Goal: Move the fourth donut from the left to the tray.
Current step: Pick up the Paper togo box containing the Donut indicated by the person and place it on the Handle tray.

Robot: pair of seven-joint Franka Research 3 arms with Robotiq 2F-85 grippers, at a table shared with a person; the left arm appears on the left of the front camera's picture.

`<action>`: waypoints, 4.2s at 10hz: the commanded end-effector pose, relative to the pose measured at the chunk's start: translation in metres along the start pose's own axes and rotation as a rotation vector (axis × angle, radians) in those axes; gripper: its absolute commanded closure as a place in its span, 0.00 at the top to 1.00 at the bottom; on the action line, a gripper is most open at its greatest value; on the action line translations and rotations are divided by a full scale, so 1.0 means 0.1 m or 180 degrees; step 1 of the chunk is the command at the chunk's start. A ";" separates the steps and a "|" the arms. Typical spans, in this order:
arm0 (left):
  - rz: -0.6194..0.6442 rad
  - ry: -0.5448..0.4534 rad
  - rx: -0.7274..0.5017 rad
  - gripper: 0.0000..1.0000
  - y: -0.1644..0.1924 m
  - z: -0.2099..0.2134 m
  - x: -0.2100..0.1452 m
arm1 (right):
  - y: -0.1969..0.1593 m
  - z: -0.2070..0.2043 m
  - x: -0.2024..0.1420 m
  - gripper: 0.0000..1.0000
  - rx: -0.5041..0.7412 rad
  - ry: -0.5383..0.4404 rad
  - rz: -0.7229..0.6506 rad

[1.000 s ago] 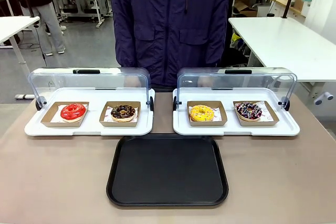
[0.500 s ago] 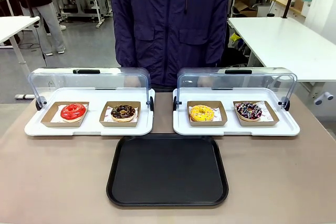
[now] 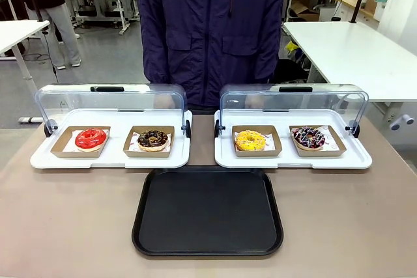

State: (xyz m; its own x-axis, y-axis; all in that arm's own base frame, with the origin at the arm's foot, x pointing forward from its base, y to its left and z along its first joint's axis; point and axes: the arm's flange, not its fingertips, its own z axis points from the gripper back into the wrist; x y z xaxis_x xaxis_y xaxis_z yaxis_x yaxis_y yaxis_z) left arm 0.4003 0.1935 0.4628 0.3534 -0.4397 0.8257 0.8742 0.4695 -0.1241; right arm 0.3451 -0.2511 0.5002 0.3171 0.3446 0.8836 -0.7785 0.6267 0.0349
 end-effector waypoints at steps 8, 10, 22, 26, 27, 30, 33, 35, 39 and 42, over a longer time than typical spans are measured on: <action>-0.0056 -0.0055 -0.0017 1.00 0.01 0.01 0.00 | -0.04 0.00 0.01 1.00 -0.0012 -0.0079 0.0084; -0.0056 -0.0055 -0.0017 1.00 0.01 0.01 0.00 | -0.04 0.00 0.01 1.00 -0.0012 -0.0079 0.0084; -0.0056 -0.0055 -0.0017 1.00 0.01 0.01 0.00 | -0.04 0.00 0.01 1.00 -0.0012 -0.0079 0.0084; -0.0056 -0.0055 -0.0017 1.00 0.01 0.01 0.00 | -0.04 0.00 0.01 1.00 -0.0012 -0.0079 0.0084; -0.0056 -0.0055 -0.0017 1.00 0.01 0.01 0.00 | -0.04 0.00 0.01 1.00 -0.0012 -0.0079 0.0084; -0.0056 -0.0055 -0.0017 1.00 0.01 0.01 0.00 | -0.04 0.00 0.01 1.00 -0.0012 -0.0079 0.0084; -0.0056 -0.0055 -0.0017 1.00 0.01 0.01 0.00 | -0.04 0.00 0.01 1.00 -0.0012 -0.0079 0.0084; -0.0056 -0.0055 -0.0017 1.00 0.01 0.01 0.00 | -0.04 0.00 0.01 1.00 -0.0012 -0.0079 0.0084; -0.0056 -0.0055 -0.0017 1.00 0.01 0.01 0.00 | -0.04 0.00 0.01 1.00 -0.0012 -0.0079 0.0084; -0.0056 -0.0055 -0.0017 1.00 0.01 0.01 0.00 | -0.04 0.00 0.01 1.00 -0.0012 -0.0079 0.0084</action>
State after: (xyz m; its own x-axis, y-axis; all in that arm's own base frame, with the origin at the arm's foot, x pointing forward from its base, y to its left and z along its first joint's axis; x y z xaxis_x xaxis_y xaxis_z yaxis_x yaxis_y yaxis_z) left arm 0.4003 0.1935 0.4628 0.3534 -0.4397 0.8257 0.8742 0.4695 -0.1241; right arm 0.3450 -0.2513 0.5001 0.3165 0.3454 0.8835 -0.7787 0.6264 0.0340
